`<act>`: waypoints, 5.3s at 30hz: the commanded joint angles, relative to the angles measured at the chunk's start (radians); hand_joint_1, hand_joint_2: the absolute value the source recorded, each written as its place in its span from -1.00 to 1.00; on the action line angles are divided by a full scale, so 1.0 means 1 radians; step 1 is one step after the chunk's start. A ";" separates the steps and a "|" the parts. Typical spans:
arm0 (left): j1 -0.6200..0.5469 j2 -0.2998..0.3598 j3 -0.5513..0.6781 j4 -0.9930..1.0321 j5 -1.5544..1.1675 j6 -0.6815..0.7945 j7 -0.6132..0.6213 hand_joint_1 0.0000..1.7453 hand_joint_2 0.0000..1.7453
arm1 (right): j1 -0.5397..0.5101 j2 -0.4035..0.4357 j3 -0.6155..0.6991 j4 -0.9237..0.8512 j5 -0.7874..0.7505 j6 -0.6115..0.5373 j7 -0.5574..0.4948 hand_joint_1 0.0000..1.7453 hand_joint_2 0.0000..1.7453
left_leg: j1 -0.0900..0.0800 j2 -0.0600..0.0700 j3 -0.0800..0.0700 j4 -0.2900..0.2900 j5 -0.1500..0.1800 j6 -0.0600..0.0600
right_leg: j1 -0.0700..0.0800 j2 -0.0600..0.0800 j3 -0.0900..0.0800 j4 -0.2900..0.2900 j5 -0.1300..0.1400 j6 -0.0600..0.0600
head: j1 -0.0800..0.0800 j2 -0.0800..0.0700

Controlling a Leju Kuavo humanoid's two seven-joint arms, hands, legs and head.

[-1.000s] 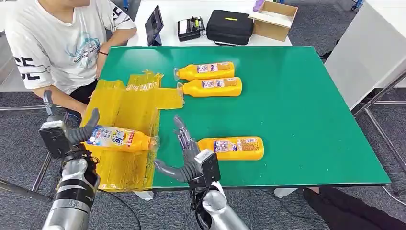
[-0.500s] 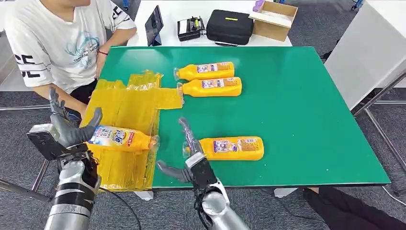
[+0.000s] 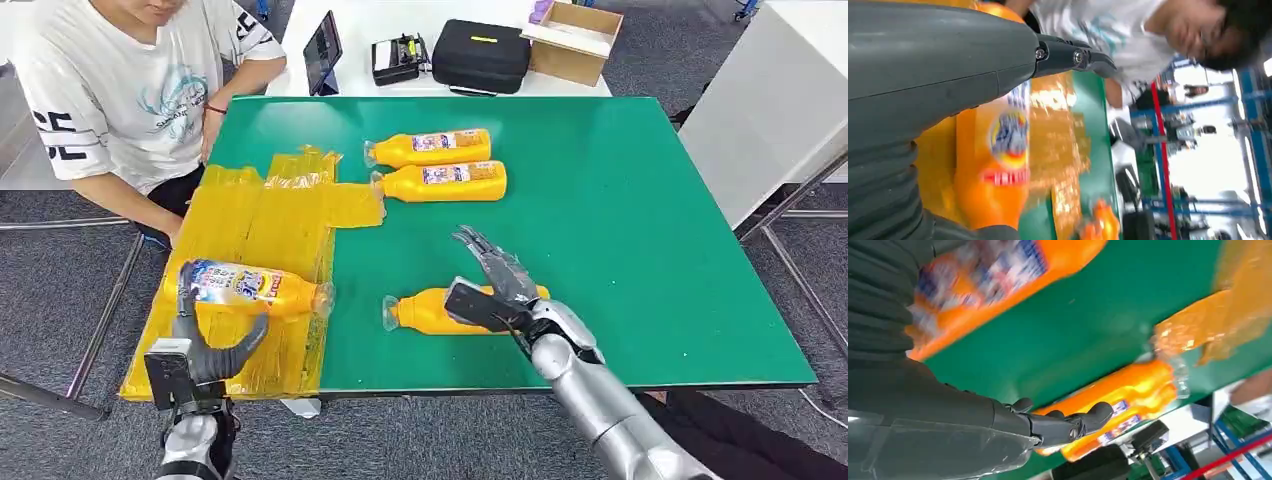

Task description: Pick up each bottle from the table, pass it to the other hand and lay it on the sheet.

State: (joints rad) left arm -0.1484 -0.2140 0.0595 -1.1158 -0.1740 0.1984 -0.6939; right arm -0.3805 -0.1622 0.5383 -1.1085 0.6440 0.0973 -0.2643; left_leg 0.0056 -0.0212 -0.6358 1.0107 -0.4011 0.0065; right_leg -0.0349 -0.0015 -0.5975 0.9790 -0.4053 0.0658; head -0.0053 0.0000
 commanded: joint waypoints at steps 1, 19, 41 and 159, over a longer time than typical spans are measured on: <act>0.008 -0.017 -0.036 -0.012 -0.005 0.003 0.003 -1.00 1.00 | -0.089 -0.058 0.087 0.103 0.003 0.013 0.010 -1.00 1.00 | 0.001 0.002 0.003 0.000 -0.002 0.000 | 0.002 0.001 0.003 -0.001 -0.001 -0.004 | 0.000 0.000; -0.081 -0.016 -0.087 0.143 -0.047 0.014 0.004 -1.00 1.00 | -0.133 -0.049 0.294 0.252 -0.108 0.118 -0.024 -1.00 1.00 | 0.003 0.002 0.005 0.000 -0.002 0.000 | 0.004 0.000 0.006 -0.001 -0.001 -0.005 | 0.000 0.000; -0.095 -0.013 -0.097 0.161 -0.071 0.048 -0.004 -1.00 1.00 | -0.131 -0.060 0.307 0.235 -0.153 0.150 -0.049 -1.00 1.00 | 0.003 0.002 0.005 0.000 -0.002 0.000 | 0.003 0.000 0.005 -0.001 -0.001 -0.004 | 0.000 0.000; -0.138 -0.048 -0.094 0.277 -0.009 -0.007 0.009 -1.00 1.00 | -0.032 -0.291 0.449 0.082 -0.060 0.150 0.217 0.70 1.00 | 0.001 0.009 0.015 -0.001 -0.001 0.002 | 0.002 0.007 0.011 -0.003 0.004 -0.003 | 0.000 0.000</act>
State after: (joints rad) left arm -0.2511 -0.2659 -0.0252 -0.9026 -0.1873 0.1953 -0.6859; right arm -0.4658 -0.5058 0.9834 -1.1120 0.5860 0.2480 -0.0408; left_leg 0.0050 -0.0104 -0.6219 1.0106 -0.4023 0.0093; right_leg -0.0351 0.0084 -0.5892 0.9780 -0.4013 0.0661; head -0.0053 0.0000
